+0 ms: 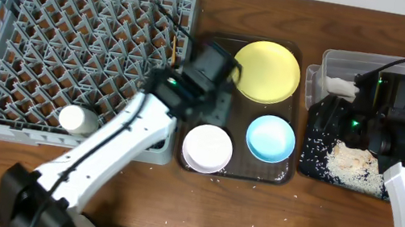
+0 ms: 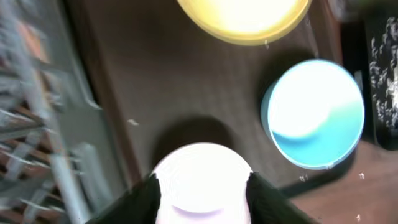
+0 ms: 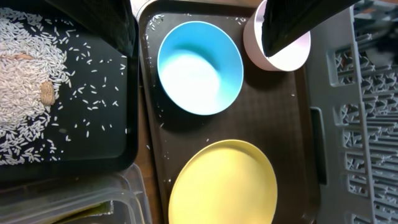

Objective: Sort waste into correct bins and load items into the dishwasher

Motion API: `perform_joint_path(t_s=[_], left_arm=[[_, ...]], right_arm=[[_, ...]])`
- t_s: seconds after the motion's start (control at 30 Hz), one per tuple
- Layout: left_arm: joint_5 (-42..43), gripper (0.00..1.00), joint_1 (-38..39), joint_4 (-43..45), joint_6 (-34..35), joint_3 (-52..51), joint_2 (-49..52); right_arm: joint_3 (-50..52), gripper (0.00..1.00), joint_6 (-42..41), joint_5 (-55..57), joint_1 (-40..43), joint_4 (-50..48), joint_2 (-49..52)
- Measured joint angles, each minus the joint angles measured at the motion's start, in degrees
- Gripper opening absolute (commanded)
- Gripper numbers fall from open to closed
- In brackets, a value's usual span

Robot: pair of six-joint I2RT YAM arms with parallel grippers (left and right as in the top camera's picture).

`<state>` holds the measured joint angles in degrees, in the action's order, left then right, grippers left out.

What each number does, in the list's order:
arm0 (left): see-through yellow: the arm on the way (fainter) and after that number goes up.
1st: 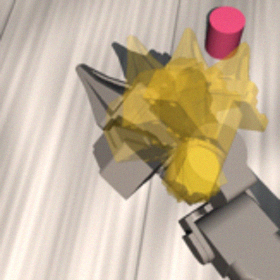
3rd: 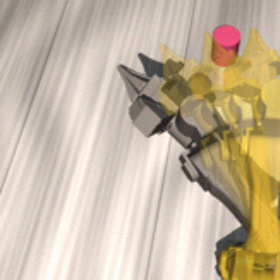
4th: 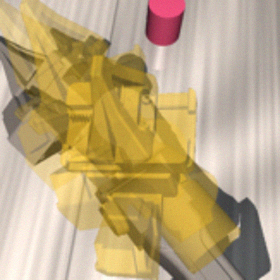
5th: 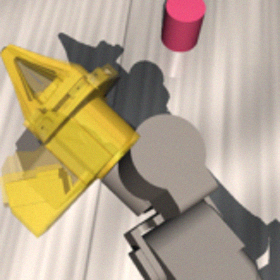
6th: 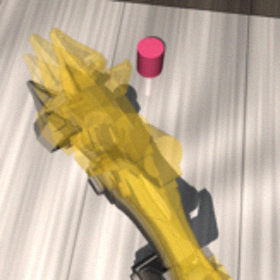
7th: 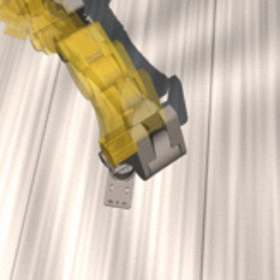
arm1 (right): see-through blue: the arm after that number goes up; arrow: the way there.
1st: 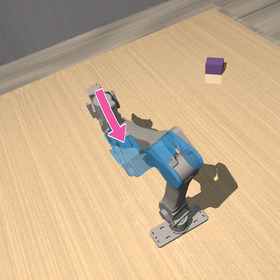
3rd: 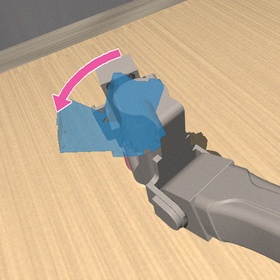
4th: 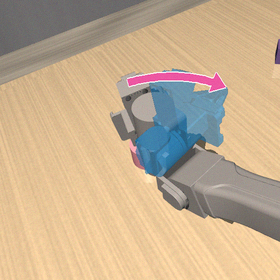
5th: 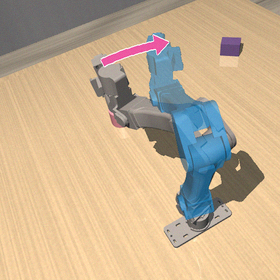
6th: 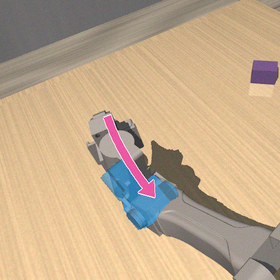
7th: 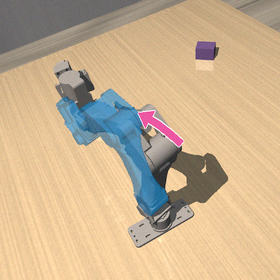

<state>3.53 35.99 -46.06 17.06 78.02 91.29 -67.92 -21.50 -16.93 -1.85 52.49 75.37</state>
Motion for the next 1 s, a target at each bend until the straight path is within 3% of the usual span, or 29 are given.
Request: perform_joint_path(t_s=[0.03,0.3,0.47,0.53,0.6,0.7,0.83,0.9,1.0], left_arm=[[0.2,0.08,1.1,0.0,0.5,-0.5,1.0],[0.7,0.07,9.5,0.9,7.9,-2.9,17.7],[10.7,0.08,10.4,8.7,8.4,-3.4,20.6],[13.7,0.17,10.4,8.3,7.0,-2.9,18.9],[14.1,0.4,10.5,6.8,5.5,-2.9,15.3],[8.1,0.43,10.7,1.4,3.9,-1.3,7.0],[0.8,0.46,8.8,-2.5,3.7,-1.2,5.6],[-1.3,0.5,6.1,-1.2,2.5,-2.8,7.6],[2.1,0.51,4.9,7.1,-2.2,-4.4,9.8]], right_arm=[[0.0,0.64,0.0,0.0,0.0,0.0,0.0],[0.0,0.64,0.0,0.0,0.0,0.0,0.0],[0.0,0.65,0.0,0.0,0.0,0.0,0.0],[0.0,0.65,0.0,0.0,0.0,0.0,0.0],[0.0,0.65,0.0,0.0,0.0,0.0,0.0],[0.0,0.65,0.0,0.1,0.0,-0.3,0.0],[0.0,0.65,0.0,0.2,0.0,-0.4,0.0],[0.0,0.65,0.0,0.2,0.0,-0.4,0.0],[0.0,0.65,0.0,0.2,0.0,-0.4,0.0]])
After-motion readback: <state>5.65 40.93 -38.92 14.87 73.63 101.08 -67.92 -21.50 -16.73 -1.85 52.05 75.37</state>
